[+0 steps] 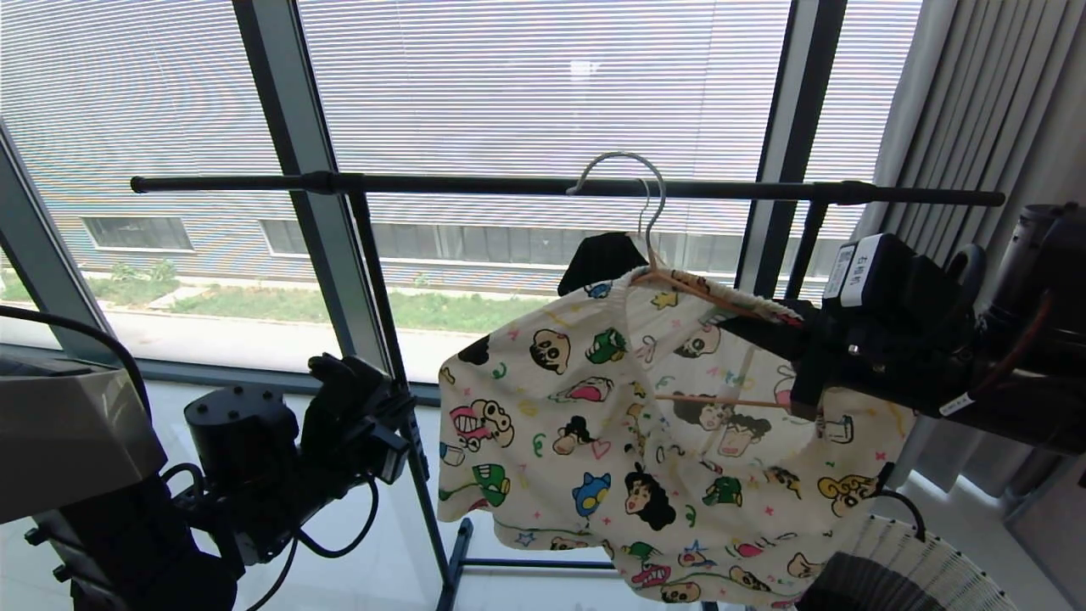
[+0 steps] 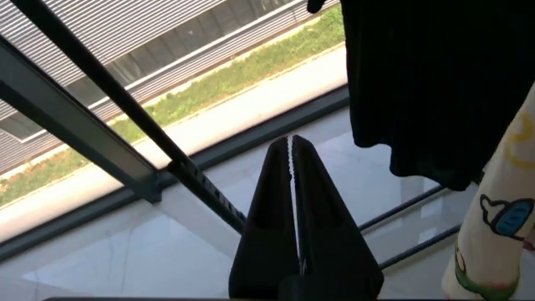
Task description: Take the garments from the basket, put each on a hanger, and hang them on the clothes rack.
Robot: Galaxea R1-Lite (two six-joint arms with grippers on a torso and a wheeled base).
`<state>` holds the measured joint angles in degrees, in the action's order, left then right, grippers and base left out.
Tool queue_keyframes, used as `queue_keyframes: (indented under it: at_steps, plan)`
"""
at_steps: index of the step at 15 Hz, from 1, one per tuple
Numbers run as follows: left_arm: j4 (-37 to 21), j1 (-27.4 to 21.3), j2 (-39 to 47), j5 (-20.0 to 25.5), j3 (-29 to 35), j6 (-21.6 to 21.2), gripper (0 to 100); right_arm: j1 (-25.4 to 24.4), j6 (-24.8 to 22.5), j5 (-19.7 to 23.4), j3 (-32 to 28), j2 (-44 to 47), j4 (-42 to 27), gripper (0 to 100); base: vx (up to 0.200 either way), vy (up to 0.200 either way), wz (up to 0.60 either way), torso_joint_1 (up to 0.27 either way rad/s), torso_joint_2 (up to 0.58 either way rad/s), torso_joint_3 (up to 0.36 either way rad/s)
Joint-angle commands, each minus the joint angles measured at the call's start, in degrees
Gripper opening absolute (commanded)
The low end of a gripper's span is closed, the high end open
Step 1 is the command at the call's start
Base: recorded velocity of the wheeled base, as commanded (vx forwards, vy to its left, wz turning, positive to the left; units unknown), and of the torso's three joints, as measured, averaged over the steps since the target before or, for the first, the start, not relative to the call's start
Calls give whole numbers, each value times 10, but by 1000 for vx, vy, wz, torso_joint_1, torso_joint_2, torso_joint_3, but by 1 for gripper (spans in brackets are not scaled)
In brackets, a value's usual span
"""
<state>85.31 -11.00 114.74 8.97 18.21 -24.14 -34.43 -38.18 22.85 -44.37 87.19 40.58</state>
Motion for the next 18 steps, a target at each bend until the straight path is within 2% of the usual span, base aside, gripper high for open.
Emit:
queue_keyframes:
  at_steps: [1, 3, 5, 6, 7, 9, 10, 11, 12, 13, 14, 15, 16, 17, 18]
  plan:
    - [14, -3, -1, 0, -15, 1, 100, 0, 0, -4, 1, 1, 0, 0, 0, 0, 0, 0, 0, 0]
    - [25, -2, -14, -3, -46, 1, 100, 1, 33, -46, 11, -4, 0, 0, 0, 0, 0, 0, 0, 0]
    - [26, 1, -42, -9, -65, 0, 100, 17, 67, -91, 49, -17, 0, 0, 0, 0, 0, 0, 0, 0]
    - [26, 2, -72, -17, -76, -1, 100, 45, 86, -114, 93, -36, 0, 0, 0, 0, 0, 0, 0, 0]
    - [26, 4, -94, -19, -76, -4, 100, 72, 91, -119, 123, -50, 0, 0, 0, 0, 0, 0, 0, 0]
    - [21, 16, -152, -17, -77, -6, 100, 148, 100, -119, 201, -91, -1, 0, 0, 0, 0, 0, 0, 0]
    - [-5, 25, -182, -19, -79, -4, 100, 183, 103, -118, 235, -110, 0, 0, 0, 0, 0, 0, 0, 0]
    - [-58, 36, -221, -19, -78, 1, 100, 209, 109, -117, 264, -132, -1, 0, 0, 0, 0, 0, 0, 0]
    - [-140, 45, -269, -19, -63, 16, 100, 228, 114, -118, 286, -152, -1, 0, 0, 0, 0, 0, 0, 0]
    - [-190, 48, -293, -19, -48, 30, 100, 235, 114, -118, 293, -161, -1, 0, 0, 0, 0, 0, 0, 0]
    - [-340, 48, -355, -19, 6, 73, 100, 254, 113, -121, 309, -176, -2, 0, 0, 0, 0, 0, 0, 0]
    - [-423, 48, -384, -19, 36, 95, 100, 263, 113, -124, 315, -178, -2, 0, 0, 0, 0, 0, 0, 0]
    - [-529, 47, -417, -19, 75, 136, 100, 272, 113, -151, 326, -179, -3, 0, 0, 0, 0, 0, 0, 0]
    - [-549, 45, -422, -19, 82, 152, 100, 273, 113, -167, 329, -179, -4, 0, 0, 0, 0, 0, 0, 0]
    - [-555, 33, -426, -24, 82, 197, 100, 276, 123, -216, 334, -174, -20, 0, 0, 0, 0, 0, 0, 0]
